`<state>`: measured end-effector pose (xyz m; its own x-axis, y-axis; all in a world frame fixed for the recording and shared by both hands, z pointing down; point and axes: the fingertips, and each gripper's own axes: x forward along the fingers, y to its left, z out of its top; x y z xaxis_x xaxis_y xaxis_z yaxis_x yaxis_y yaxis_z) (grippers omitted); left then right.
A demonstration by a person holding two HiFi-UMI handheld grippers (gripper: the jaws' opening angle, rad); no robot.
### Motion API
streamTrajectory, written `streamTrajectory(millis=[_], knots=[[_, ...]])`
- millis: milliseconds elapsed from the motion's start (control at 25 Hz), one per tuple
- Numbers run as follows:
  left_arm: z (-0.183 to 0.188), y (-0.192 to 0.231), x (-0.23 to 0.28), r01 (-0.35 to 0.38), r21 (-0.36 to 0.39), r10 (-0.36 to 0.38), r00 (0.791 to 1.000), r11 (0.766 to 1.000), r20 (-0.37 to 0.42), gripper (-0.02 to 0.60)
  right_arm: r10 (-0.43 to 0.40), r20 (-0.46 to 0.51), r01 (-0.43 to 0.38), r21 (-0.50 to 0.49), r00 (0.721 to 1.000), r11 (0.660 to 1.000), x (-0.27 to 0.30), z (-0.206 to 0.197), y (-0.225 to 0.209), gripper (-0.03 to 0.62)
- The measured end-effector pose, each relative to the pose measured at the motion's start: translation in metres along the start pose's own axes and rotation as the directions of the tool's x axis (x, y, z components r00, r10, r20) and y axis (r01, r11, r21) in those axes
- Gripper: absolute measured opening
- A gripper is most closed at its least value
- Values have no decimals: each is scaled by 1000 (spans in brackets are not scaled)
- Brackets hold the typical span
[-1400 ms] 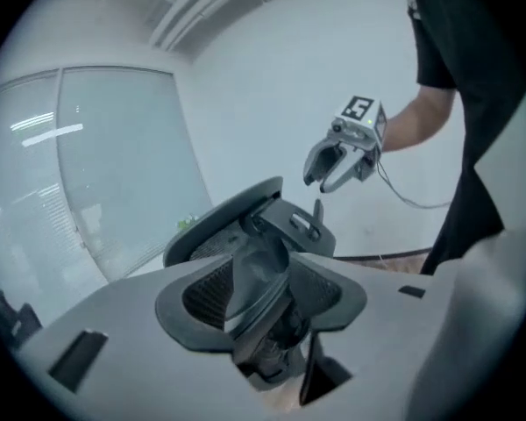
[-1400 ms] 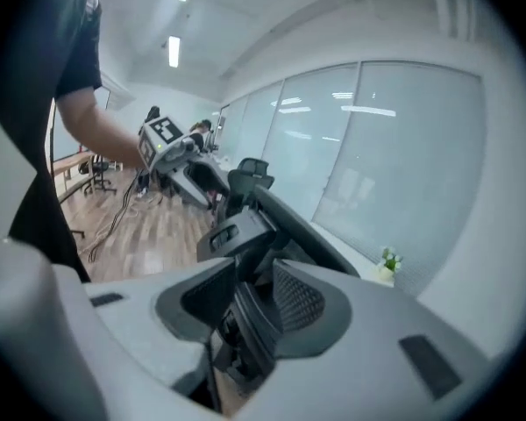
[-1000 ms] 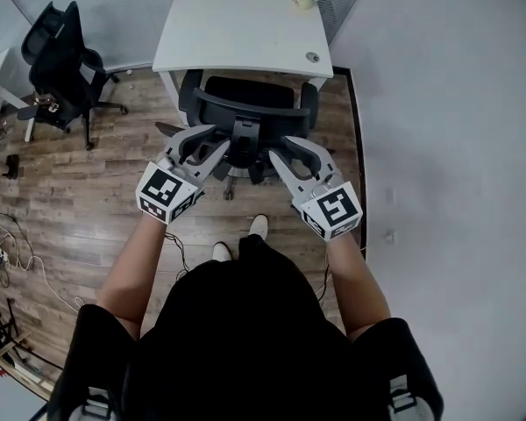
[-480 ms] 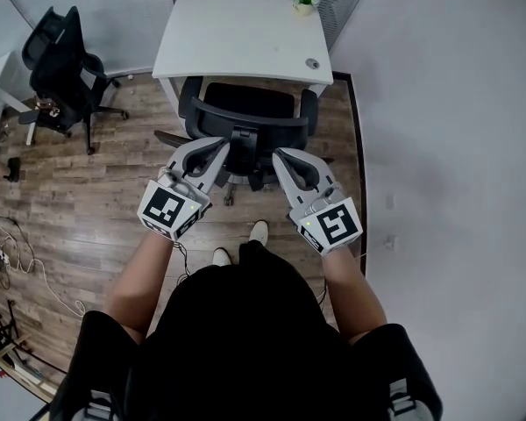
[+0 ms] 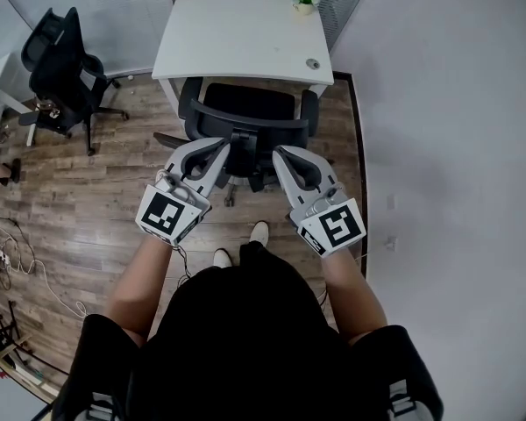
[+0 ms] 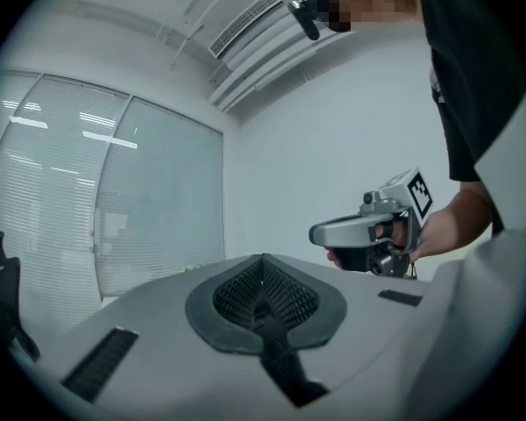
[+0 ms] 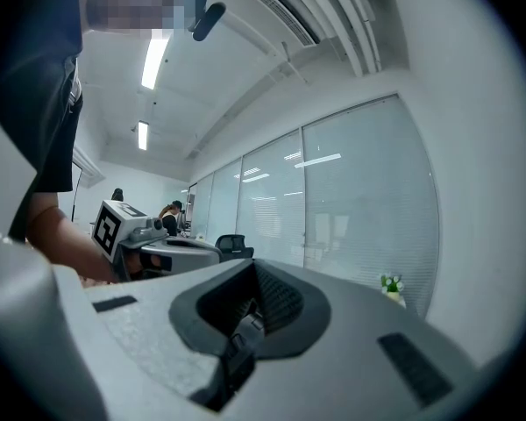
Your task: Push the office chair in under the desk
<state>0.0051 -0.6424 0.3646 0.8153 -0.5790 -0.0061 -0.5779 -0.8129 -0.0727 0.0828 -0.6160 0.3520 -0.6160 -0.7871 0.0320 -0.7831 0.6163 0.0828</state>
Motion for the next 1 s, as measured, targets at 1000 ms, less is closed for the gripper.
streamTrajectory(millis=[1000], knots=[[-4, -2, -1, 3, 5, -3, 1000, 1000, -20, -6, 4, -33, -4, 2, 999, 1000, 1, -8, 2, 2]])
